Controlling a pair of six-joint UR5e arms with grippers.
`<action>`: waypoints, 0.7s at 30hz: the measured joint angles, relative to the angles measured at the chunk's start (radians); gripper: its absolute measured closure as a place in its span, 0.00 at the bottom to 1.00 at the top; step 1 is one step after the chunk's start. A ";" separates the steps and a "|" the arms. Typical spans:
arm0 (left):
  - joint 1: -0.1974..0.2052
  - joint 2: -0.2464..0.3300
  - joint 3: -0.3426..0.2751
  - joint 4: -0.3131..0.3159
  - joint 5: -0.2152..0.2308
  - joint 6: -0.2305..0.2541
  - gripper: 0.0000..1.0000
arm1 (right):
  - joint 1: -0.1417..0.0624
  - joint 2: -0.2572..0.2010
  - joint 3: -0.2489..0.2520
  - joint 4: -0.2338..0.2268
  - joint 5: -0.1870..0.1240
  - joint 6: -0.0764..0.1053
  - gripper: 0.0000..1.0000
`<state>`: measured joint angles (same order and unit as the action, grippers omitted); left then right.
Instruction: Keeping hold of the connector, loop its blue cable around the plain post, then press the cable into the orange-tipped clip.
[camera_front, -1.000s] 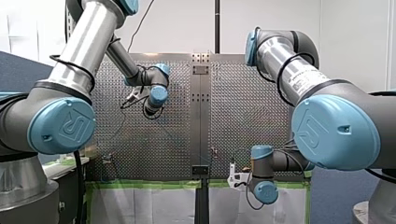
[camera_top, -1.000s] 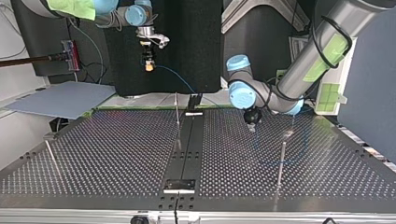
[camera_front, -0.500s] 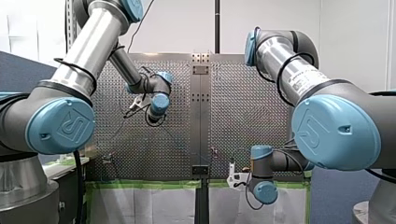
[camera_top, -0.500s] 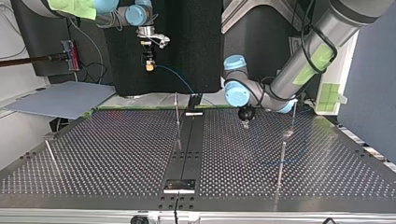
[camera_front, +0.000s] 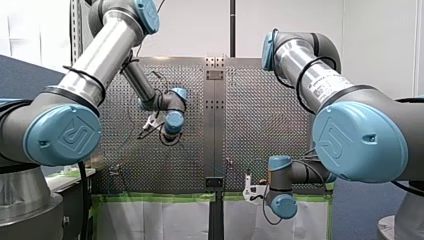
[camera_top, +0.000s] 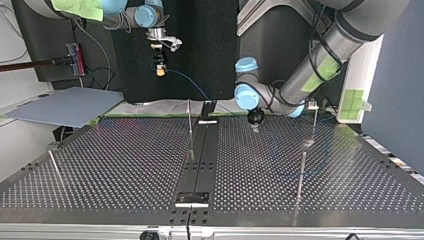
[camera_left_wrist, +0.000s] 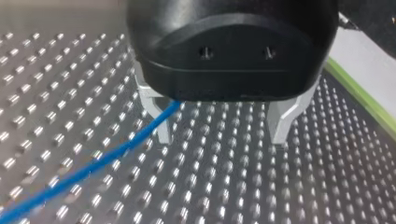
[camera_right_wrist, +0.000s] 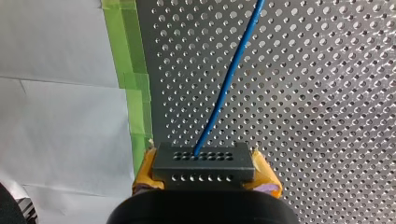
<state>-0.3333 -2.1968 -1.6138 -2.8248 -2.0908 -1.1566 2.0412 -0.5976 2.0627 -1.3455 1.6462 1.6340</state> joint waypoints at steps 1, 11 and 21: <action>-0.003 -0.008 0.001 0.007 0.005 -0.006 0.00 | 0.000 0.000 0.000 0.000 0.000 0.000 1.00; -0.032 -0.115 0.025 0.046 0.039 -0.039 0.00 | 0.000 0.000 0.000 0.000 -0.003 -0.005 1.00; -0.063 -0.214 0.063 0.050 0.053 -0.052 0.00 | 0.001 0.000 0.000 -0.007 -0.020 -0.008 1.00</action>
<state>-0.3962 -2.4106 -1.5512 -2.7753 -2.0378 -1.2086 2.0424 -0.5977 2.0626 -1.3520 1.6260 1.6256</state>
